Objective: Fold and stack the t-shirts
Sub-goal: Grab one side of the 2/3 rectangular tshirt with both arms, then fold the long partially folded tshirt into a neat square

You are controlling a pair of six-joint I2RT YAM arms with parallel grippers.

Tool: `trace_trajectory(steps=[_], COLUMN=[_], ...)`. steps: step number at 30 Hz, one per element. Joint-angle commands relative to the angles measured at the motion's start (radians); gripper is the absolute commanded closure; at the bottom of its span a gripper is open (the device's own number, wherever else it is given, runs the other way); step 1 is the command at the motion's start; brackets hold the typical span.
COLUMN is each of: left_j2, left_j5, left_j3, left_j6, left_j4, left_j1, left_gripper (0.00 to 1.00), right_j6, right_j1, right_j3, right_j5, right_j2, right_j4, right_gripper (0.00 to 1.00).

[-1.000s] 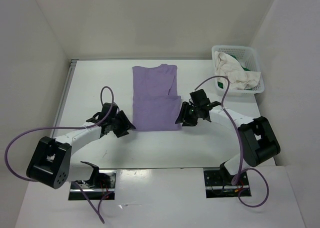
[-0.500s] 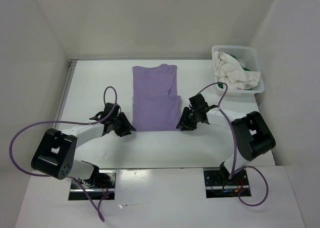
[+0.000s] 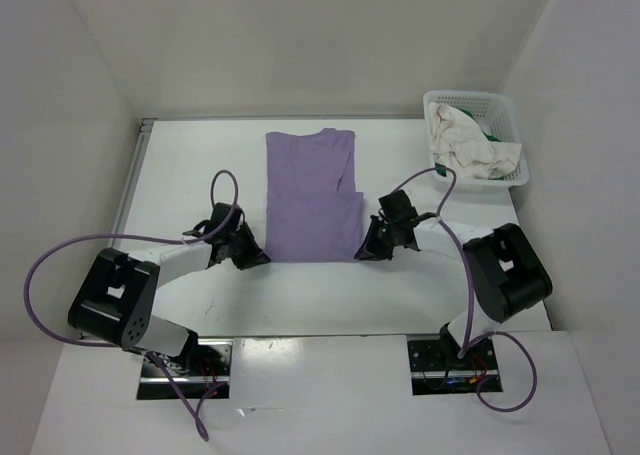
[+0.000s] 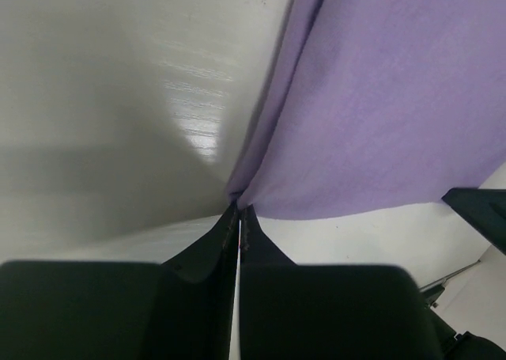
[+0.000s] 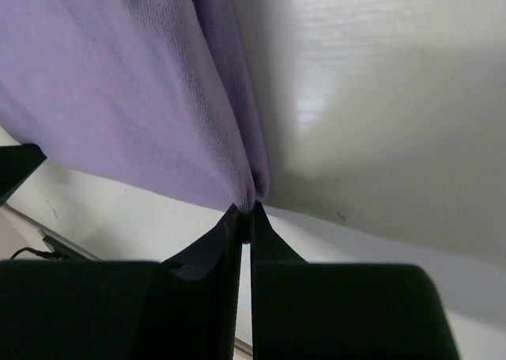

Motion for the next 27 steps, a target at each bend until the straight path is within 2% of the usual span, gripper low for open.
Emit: trace_trajectory(steps=[1,7,11,12,14,17,20,21,22,27], left_j2=[-0.039,-0.211,-0.42,-0.464,-0.552,-0.577,-0.434,-0.335,-0.283,0.079], left_j5=[-0.004,0.034,0.105,0.105,0.137,0.15,0.13,0.119,0.11,0.013], left_j3=[0.019,-0.029,-0.055,-0.043,0.008,0.063,0.187,0.224,0.289,0.57], left_j6=[0.033,0.033,0.004,-0.009,-0.029,-0.067,-0.024,-0.024,-0.015,0.005], left_j4=[-0.007,-0.18,-0.347,-0.387,-0.475,-0.461,-0.388,-0.363,-0.281,-0.162], left_j1=[0.002,0.002,0.002,0.002,0.002,0.002,0.002,0.002,0.002,0.026], left_gripper=[1.0,1.0,1.0,1.0,1.0,1.0,1.0,1.0,1.0,1.0], right_j6=[0.011,0.102,0.206,0.22,0.231,0.15,0.021,-0.008,-0.033,-0.162], right_j1=[0.011,0.103,0.157,0.157,0.141,0.061,-0.042,-0.068,-0.091,-0.191], right_j3=[-0.049,-0.145,-0.167,-0.155,-0.115,-0.026,0.093,0.124,0.158,0.465], right_j5=[0.021,0.029,0.004,-0.011,-0.011,-0.037,-0.037,-0.037,-0.037,-0.016], right_j2=[-0.074,-0.223,-0.464,-0.551,-0.607,-0.595,-0.46,-0.419,-0.326,-0.024], right_j4=[-0.016,-0.085,-0.224,-0.254,-0.314,-0.36,-0.348,-0.319,-0.303,-0.266], right_gripper=[0.94,0.97,0.98,0.98,0.98,1.0,1.0,1.0,1.0,1.0])
